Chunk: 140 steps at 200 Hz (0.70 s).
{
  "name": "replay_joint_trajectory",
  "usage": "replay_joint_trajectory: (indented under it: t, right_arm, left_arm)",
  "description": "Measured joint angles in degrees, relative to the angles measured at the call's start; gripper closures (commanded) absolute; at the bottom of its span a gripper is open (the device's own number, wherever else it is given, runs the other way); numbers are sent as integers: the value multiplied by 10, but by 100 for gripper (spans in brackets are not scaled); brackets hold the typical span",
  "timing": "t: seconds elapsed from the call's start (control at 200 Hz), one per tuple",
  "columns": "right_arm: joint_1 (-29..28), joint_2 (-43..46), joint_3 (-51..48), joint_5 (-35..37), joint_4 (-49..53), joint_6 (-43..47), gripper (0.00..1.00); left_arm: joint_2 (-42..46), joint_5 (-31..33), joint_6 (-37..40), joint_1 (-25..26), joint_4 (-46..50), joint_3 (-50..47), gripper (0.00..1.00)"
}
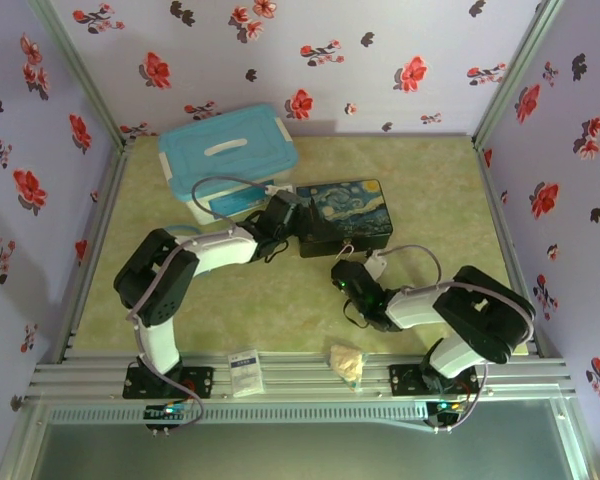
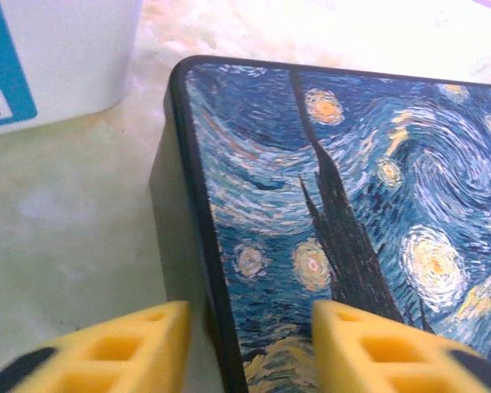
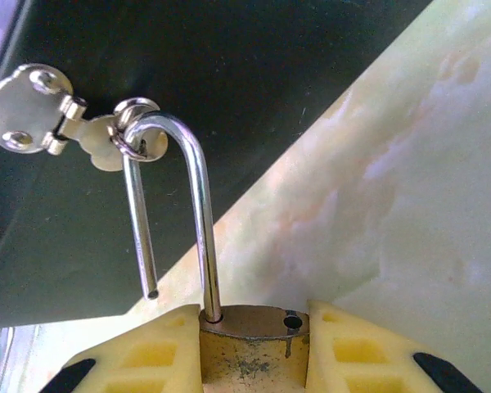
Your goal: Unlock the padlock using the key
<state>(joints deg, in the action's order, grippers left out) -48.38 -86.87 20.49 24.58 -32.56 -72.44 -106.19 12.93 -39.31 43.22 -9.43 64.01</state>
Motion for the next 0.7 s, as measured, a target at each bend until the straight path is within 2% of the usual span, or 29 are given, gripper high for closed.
replay_joint_trajectory:
  t: [0.395, 0.7]
  right_arm:
    - [32, 59, -8, -9, 5, 20, 92]
    - [81, 19, -11, -37, -50, 19, 94]
  left_arm:
    - [-16, 15, 16, 0, -32, 2, 61]
    - [-20, 17, 22, -1, -41, 2, 60]
